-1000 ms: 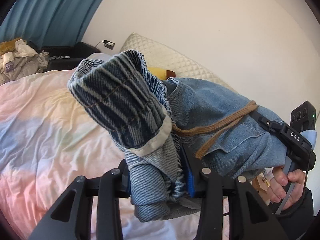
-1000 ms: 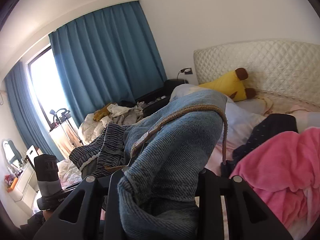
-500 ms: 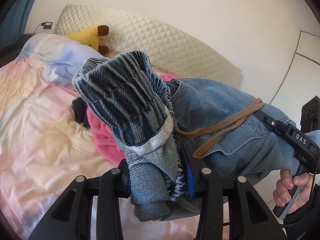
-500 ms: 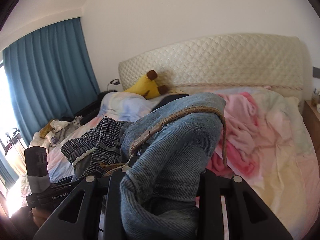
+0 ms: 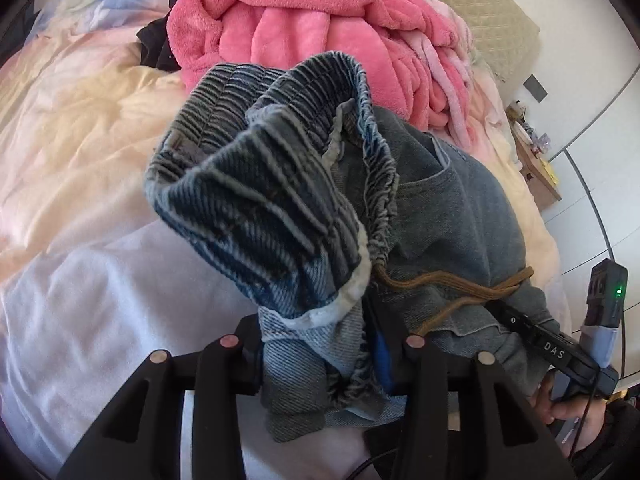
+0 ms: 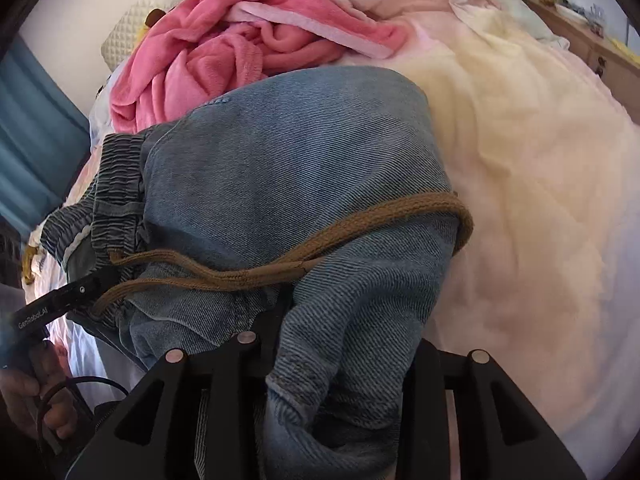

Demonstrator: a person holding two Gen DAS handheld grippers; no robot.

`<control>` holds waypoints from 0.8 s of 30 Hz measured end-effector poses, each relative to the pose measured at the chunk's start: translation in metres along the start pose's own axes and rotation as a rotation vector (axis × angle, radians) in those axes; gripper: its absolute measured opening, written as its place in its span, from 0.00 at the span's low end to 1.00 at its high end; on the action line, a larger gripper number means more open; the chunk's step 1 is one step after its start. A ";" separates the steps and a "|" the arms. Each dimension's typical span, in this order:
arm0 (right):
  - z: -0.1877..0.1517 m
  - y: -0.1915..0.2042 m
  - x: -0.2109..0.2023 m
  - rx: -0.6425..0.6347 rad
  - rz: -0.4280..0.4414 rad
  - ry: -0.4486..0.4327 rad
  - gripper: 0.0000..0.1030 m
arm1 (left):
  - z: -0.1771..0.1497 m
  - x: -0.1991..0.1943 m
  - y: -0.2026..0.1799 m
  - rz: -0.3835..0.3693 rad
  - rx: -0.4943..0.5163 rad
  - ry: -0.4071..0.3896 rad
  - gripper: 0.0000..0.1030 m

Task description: Fold clothes

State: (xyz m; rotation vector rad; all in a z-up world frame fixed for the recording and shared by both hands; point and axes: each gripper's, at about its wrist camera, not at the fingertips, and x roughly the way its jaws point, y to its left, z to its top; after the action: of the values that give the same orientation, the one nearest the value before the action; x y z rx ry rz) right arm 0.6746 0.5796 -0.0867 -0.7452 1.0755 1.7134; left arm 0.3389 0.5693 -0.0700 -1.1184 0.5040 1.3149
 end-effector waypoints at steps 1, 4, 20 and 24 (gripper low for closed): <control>0.002 0.001 0.000 -0.004 -0.006 0.012 0.30 | -0.004 -0.002 -0.001 -0.006 -0.011 0.002 0.43; 0.009 0.010 -0.010 -0.062 -0.038 0.014 0.31 | -0.008 -0.006 0.000 -0.003 -0.021 0.002 0.45; 0.035 0.030 -0.108 -0.024 -0.120 -0.334 0.69 | -0.019 -0.168 -0.020 0.220 0.130 -0.327 0.53; 0.056 0.059 -0.116 -0.097 -0.050 -0.364 0.69 | -0.022 -0.216 0.007 0.278 0.043 -0.429 0.53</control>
State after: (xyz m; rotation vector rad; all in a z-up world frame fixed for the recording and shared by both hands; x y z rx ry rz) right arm 0.6613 0.5747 0.0549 -0.4891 0.7223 1.7827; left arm 0.2852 0.4422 0.0980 -0.7161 0.3721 1.7244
